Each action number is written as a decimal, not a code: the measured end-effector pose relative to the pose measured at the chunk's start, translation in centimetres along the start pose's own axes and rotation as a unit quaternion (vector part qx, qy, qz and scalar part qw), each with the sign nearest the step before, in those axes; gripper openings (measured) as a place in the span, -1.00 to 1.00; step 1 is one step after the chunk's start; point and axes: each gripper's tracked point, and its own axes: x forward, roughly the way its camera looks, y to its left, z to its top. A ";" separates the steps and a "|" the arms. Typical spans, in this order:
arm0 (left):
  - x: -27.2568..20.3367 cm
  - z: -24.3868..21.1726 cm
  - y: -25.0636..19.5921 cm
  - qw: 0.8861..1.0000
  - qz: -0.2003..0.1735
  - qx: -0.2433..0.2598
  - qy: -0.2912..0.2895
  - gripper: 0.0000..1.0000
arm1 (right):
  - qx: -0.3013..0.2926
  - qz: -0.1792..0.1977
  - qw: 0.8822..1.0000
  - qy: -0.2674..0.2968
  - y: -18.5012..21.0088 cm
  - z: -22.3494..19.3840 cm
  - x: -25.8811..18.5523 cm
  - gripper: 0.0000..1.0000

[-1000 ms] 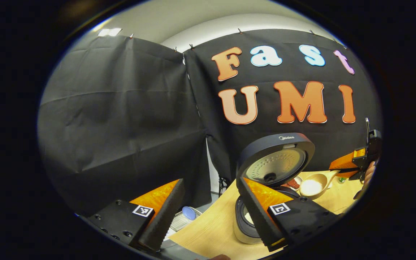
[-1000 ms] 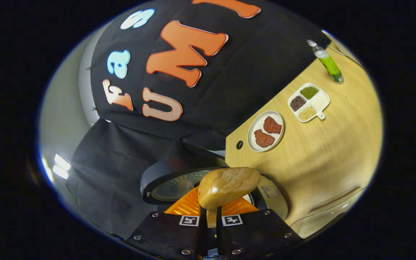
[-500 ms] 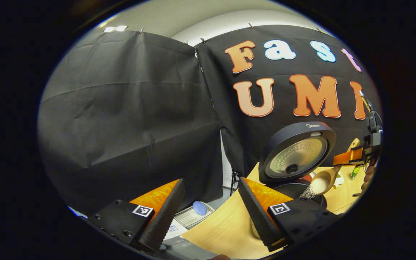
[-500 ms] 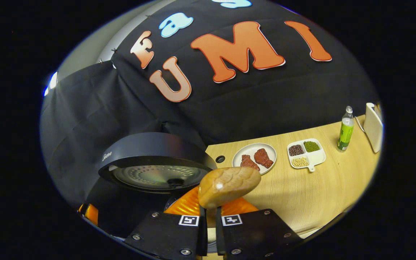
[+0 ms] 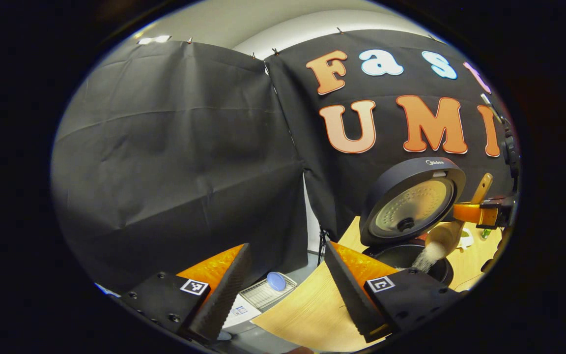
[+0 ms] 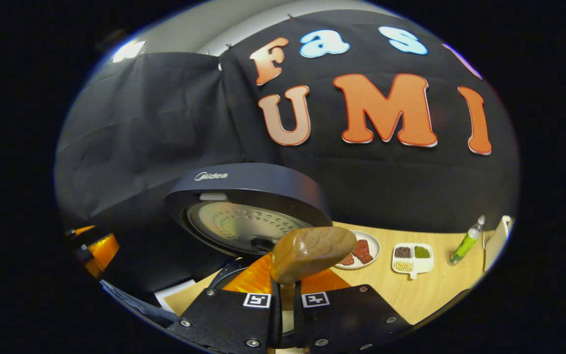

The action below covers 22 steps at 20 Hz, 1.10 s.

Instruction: Close the left gripper, press the button to open the rice cooker; take a wooden spoon from the chopstick holder with the right hand, scoop a spoonful of rice and pour it into the rice cooker, then put the wooden spoon back into the chopstick holder.

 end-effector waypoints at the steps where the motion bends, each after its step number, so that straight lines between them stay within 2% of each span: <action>1: 0.0 0.0 -0.1 1.000 -0.001 -0.001 0.000 1.00 | -0.022 0.005 1.000 -0.006 0.8 0.1 -0.1 -0.82; 6: -0.3 0.0 0.0 1.000 0.000 0.003 -0.003 1.00 | -0.092 0.020 0.995 -0.033 3.1 1.2 -0.8 -0.82; 10: -0.3 0.2 0.2 1.000 0.002 0.009 -0.005 1.00 | -0.157 0.023 0.986 -0.054 4.1 1.5 -1.0 -0.82; 12: -0.3 0.5 0.1 1.000 0.003 0.009 -0.007 1.00 | -0.169 0.020 0.984 -0.056 3.9 1.3 -1.4 -0.82; 15: -0.8 0.7 -0.4 1.000 0.005 0.007 -0.011 1.00 | -0.113 0.029 0.992 -0.045 3.1 1.1 -1.9 -0.82; 16: -1.1 0.9 -0.8 1.000 0.005 0.005 -0.011 0.90 | -0.086 0.029 0.995 -0.039 2.1 1.1 -2.3 -0.82; 17: -1.3 1.0 -1.4 1.000 0.004 0.002 -0.011 1.00 | -0.060 0.028 0.997 -0.033 1.0 1.1 -2.9 -0.82; 22: -3.2 2.0 -4.8 1.000 -0.017 -0.007 -0.019 1.00 | 0.026 0.003 1.000 -0.014 -5.5 0.6 -6.3 -0.82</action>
